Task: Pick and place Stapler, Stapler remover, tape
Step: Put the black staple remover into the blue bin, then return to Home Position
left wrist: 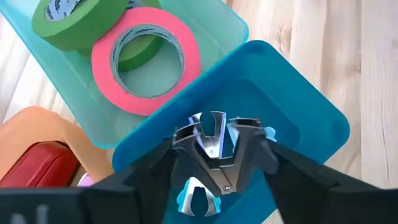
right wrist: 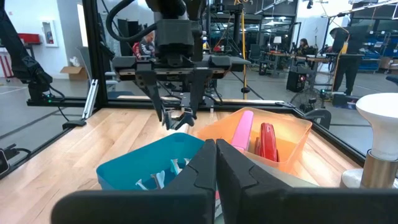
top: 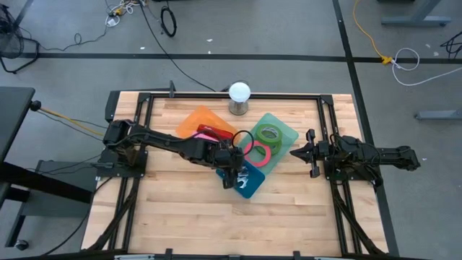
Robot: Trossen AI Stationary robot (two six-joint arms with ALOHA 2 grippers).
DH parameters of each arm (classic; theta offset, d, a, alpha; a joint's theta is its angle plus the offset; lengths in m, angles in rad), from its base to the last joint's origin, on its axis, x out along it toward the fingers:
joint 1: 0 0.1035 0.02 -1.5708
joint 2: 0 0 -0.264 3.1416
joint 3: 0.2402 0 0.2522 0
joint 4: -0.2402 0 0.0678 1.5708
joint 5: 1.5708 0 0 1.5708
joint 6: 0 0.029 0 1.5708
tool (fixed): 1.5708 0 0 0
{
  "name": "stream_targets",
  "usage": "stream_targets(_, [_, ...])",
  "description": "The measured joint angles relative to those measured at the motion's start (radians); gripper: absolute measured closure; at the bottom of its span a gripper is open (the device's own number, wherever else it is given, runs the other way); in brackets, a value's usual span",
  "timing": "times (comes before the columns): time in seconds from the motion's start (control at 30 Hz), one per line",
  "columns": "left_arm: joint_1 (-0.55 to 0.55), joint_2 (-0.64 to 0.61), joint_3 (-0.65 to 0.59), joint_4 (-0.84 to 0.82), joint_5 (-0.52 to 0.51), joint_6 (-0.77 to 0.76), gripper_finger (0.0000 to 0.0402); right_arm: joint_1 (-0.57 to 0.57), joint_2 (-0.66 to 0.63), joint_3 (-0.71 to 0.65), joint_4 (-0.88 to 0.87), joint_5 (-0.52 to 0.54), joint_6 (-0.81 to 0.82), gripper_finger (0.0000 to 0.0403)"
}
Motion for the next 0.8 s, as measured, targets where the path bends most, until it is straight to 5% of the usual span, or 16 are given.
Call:
stream_targets(0.3, [-0.017, 0.000, 0.000, -0.001, -0.003, -0.022, 0.0078, 0.000, 0.000, 0.000, 0.000, 0.000, 0.000, 0.0392])
stream_targets(0.8, [-0.015, -0.109, -0.001, -0.140, 0.028, 0.017, 0.0081, 0.000, 0.000, 0.000, 0.000, 0.000, 0.000, 0.0392])
